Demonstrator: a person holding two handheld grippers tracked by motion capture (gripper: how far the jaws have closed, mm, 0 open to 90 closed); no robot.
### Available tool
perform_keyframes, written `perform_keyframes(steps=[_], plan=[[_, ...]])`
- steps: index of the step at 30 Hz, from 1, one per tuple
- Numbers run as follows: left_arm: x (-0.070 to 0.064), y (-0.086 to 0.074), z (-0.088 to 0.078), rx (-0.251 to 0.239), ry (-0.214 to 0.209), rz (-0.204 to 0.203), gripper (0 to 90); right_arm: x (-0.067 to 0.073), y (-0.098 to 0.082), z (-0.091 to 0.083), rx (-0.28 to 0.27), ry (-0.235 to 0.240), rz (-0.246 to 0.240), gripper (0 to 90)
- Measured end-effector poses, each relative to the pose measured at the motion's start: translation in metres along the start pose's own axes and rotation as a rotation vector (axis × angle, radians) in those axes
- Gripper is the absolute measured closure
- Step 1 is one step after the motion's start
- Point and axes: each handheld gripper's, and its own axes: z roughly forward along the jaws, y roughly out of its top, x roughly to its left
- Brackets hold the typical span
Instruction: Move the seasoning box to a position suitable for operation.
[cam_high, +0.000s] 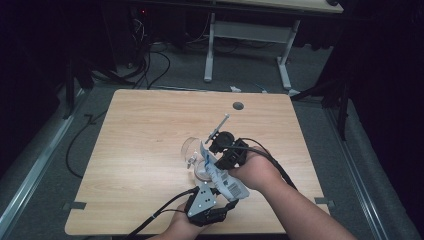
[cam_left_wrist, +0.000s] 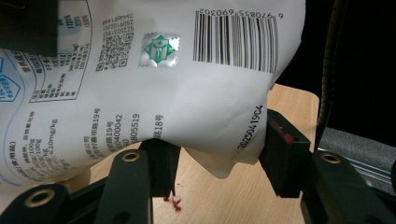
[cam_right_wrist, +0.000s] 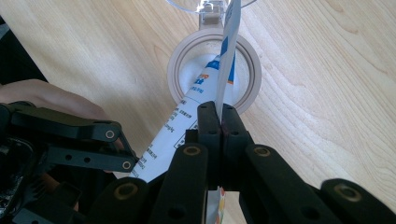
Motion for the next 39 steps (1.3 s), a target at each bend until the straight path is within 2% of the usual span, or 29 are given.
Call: perform_keyframes(steps=[8, 39], plan=[[0.0002, 0.0004, -0.0004, -0.003, 0.000, 0.001, 52.1, 0.0003, 0.0013, 0.0010, -0.002, 0.000, -0.013, 89.8], [-0.0001, 0.0014, -0.0015, -0.011, 0.000, 0.010, 52.5, 0.0000, 0.0012, -0.0001, -0.003, 0.002, -0.008, 89.8]])
